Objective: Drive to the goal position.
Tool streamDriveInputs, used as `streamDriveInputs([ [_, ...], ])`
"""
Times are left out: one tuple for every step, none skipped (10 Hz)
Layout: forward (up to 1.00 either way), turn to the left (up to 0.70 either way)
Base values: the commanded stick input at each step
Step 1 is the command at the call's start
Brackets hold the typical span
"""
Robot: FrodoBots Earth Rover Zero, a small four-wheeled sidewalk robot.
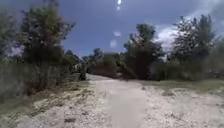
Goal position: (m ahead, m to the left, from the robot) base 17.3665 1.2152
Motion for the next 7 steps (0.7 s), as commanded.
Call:
streamDriveInputs([
  [0.50, 0.00],
  [0.50, 0.00],
  [0.50, 0.00],
  [0.50, 0.00],
  [0.50, 0.00],
  [0.50, 0.00],
  [0.50, 0.00],
])
